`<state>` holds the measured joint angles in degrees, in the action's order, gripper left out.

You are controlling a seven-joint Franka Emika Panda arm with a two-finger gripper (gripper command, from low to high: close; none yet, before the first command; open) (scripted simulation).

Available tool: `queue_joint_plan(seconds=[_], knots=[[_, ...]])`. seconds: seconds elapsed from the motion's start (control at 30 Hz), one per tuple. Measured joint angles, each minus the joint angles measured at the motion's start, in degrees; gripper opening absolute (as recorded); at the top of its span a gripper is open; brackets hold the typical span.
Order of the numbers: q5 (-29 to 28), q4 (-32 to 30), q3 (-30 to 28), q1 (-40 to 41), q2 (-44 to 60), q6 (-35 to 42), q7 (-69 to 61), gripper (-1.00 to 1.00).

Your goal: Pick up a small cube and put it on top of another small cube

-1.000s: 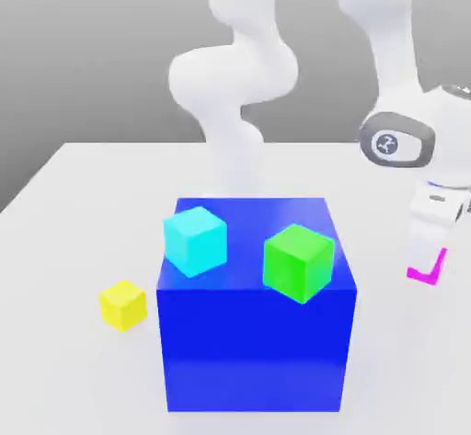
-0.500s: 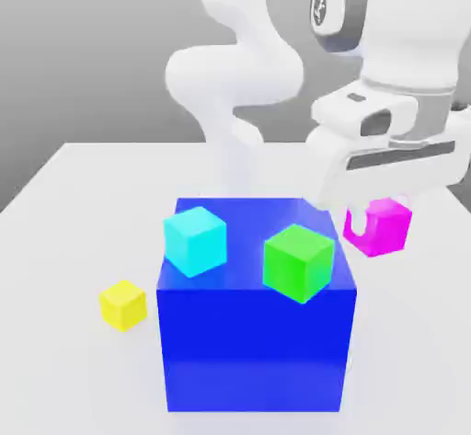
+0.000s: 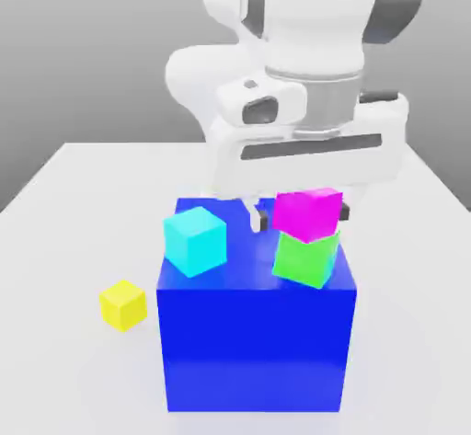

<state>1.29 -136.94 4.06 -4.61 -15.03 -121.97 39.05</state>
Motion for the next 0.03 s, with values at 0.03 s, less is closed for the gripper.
queue_joint_plan(seconds=[0.03], knots=[[0.0, 1.4, 0.0, 0.0, -0.9, 2.3, 0.0, 1.00]])
